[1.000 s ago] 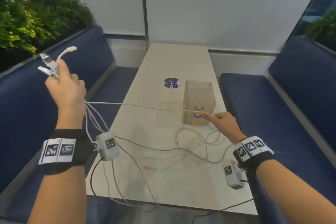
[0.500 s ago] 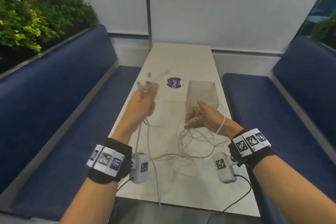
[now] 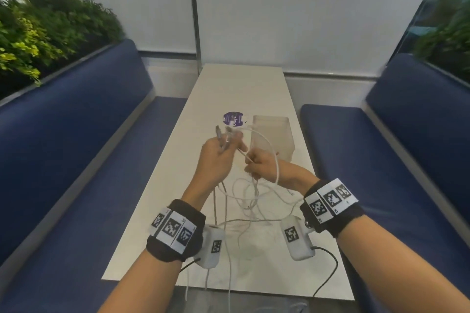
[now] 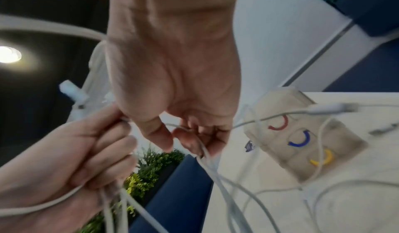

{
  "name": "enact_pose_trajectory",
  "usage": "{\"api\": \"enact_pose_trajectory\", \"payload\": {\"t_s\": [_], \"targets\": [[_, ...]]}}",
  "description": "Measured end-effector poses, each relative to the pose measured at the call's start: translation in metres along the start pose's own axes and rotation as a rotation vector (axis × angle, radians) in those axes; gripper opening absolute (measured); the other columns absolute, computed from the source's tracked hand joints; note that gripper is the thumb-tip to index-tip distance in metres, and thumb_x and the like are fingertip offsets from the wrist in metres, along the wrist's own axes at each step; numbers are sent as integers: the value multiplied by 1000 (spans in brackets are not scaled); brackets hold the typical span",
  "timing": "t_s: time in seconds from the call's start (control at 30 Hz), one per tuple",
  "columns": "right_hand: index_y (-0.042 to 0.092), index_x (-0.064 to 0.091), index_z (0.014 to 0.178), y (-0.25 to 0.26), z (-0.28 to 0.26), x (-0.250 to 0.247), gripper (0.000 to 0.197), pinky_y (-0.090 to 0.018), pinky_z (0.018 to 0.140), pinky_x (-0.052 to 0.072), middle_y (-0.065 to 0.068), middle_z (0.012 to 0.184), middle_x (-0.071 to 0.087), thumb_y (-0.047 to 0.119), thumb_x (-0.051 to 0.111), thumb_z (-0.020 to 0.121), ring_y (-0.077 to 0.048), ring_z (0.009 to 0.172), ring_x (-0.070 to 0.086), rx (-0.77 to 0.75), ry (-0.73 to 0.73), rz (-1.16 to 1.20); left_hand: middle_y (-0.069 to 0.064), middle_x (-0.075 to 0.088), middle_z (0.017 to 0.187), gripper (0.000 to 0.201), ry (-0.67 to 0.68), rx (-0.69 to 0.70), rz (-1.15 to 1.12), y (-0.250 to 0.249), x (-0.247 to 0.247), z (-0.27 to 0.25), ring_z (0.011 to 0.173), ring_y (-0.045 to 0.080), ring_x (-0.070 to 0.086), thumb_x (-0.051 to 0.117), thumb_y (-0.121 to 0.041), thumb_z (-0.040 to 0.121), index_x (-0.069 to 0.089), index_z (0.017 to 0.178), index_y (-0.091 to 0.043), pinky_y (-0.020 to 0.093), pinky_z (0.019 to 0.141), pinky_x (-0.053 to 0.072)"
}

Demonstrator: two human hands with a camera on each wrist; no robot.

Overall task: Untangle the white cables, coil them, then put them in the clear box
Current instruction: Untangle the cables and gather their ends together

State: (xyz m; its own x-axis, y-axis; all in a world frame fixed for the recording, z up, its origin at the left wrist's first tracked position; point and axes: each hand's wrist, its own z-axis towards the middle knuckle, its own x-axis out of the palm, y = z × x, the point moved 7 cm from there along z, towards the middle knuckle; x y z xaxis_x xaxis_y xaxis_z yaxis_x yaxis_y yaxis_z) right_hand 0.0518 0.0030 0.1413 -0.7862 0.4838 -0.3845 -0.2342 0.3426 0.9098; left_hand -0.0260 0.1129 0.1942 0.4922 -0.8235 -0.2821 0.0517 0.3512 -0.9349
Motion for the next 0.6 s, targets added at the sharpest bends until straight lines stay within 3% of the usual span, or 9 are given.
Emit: {"api": "enact_pose_trajectory", "payload": {"t_s": [0.07, 0.13, 0.23, 0.33, 0.4, 0.5, 0.57, 0.6], "targets": [[15, 53, 90, -5, -4, -8, 10, -30, 65, 43, -5, 74, 52, 11, 61, 93, -17, 67, 47, -53, -41, 25, -3, 44, 49, 47, -112, 15, -46, -6, -23, 2, 40, 5, 35, 49, -42, 104, 65, 68, -16, 23, 47, 28], [12, 55, 88, -16, -10, -12, 14, -25, 60, 45, -9, 69, 56, 21, 64, 94, -21, 63, 53, -54, -67, -22, 7, 44, 57, 47, -225, 9, -120, -11, -51, 5, 46, 13, 37, 51, -48, 101, 60, 62, -23, 26, 51, 30], [18, 61, 75, -47, -18, -11, 30, -28, 73, 50, -1, 74, 74, 42, 63, 93, -23, 78, 68, 46, -22, -207, -7, 43, 52, 45, -355, 54, -315, -30, -90, 7, 45, 10, 36, 54, -50, 97, 55, 59, -26, 26, 49, 28], [22, 75, 81, -84, -21, -14, 31, -28, 76, 44, -1, 91, 74, 45, 58, 94, -9, 78, 60, 97, 3, -435, -10, 33, 46, 42, -439, 169, -546, -60, -128, 5, 37, 6, 26, 45, -32, 107, 48, 67, -22, 22, 38, 20], [22, 77, 87, -94, -20, -20, 33, -30, 82, 45, 4, 91, 73, 48, 57, 92, -7, 84, 58, 77, -78, -545, -9, 29, 45, 42, -449, 226, -556, -74, -142, 4, 37, 8, 23, 41, -31, 109, 46, 69, -20, 23, 37, 19], [31, 77, 79, -81, -11, -23, 42, -45, 91, 45, 15, 77, 65, 58, 48, 91, -14, 85, 56, -55, -183, -629, -8, 29, 46, 42, -405, 207, -517, -77, -137, 6, 37, 8, 22, 42, -33, 108, 47, 69, -20, 24, 38, 18], [45, 73, 78, -61, -5, -19, 40, -43, 99, 41, 12, 80, 63, 59, 40, 96, -17, 92, 56, -78, -183, -566, -6, 30, 48, 42, -362, 167, -464, -72, -123, 8, 39, 8, 23, 44, -33, 108, 48, 68, -20, 27, 40, 15], [45, 72, 81, -47, -4, -19, 39, -38, 100, 41, 6, 85, 67, 55, 39, 99, -18, 95, 58, -92, -189, -479, -4, 29, 50, 42, -330, 153, -423, -68, -116, 9, 41, 9, 23, 45, -35, 107, 49, 68, -20, 30, 43, 14]]}}
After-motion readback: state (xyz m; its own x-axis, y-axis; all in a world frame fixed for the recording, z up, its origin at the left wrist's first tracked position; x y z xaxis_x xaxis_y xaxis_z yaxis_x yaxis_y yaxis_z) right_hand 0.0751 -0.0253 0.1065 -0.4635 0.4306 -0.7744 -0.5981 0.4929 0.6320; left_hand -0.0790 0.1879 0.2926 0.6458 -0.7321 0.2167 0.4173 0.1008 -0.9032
